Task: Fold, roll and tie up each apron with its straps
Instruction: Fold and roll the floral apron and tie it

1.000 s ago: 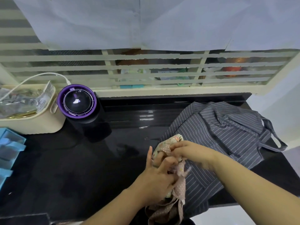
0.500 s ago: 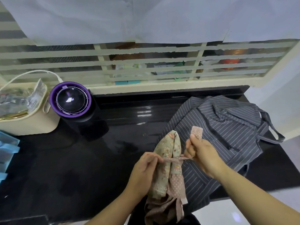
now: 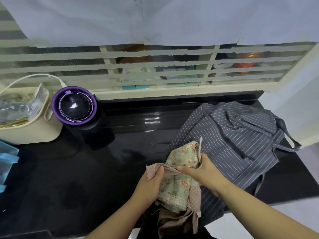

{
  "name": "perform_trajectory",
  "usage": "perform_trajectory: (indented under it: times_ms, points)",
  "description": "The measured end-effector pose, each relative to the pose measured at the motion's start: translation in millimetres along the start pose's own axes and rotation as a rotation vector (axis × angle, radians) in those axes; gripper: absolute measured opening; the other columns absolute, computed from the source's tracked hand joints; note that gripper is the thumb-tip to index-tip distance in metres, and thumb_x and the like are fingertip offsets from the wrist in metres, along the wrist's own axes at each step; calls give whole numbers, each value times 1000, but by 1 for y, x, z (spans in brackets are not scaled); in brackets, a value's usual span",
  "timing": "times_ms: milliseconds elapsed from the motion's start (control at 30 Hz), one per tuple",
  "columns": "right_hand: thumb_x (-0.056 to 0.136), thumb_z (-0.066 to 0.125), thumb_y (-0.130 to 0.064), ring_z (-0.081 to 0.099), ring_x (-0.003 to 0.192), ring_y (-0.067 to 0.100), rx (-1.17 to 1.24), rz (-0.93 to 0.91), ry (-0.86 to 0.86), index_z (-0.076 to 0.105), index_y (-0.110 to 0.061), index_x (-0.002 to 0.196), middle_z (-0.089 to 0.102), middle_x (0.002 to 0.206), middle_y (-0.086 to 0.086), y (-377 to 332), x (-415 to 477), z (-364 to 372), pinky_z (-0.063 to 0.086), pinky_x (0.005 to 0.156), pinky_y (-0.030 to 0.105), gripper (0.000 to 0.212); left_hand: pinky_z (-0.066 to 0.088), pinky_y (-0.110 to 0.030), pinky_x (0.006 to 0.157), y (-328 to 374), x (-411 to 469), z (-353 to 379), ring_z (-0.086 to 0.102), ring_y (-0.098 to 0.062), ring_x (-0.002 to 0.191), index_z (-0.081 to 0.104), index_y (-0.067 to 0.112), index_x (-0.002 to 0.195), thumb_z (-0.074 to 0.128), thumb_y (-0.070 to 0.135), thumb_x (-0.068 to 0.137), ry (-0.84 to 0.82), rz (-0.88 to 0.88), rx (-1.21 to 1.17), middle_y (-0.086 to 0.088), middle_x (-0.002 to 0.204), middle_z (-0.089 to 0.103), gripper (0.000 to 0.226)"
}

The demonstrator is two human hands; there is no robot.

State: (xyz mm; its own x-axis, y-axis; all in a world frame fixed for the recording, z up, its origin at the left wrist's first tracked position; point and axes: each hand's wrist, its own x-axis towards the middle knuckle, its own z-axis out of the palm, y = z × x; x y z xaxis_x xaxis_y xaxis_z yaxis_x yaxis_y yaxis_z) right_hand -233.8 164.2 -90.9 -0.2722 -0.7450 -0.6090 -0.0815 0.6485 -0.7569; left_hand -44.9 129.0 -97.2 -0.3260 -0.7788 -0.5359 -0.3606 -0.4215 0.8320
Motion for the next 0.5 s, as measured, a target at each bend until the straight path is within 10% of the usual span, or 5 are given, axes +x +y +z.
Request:
perform_trajectory:
  times_ms: [167,300,500]
  points:
    - [77,74,0,69,99,29,430,2,-241,48,-7,125,70,112,12,-27,8,15,57,84,47,55,42,-7,77,23,-9,-14,55,4,96,58,27,100,49,25,97,118,341,71,9,108,59,10]
    - [89,58,4,66,106,30,532,-16,-400,55,-6,122,68,115,15,-38,25,40,55,88,45,35,35,-12,93,25,2,-38,47,1,105,69,23,100,44,31,93,312,798,656,16,107,62,28]
    - [98,52,-26,66,73,11,19,-174,-13,67,-3,99,70,91,12,-17,41,41,56,62,20,28,45,-29,99,-25,19,-42,50,-4,112,64,17,116,54,15,91,115,597,687,9,123,56,27]
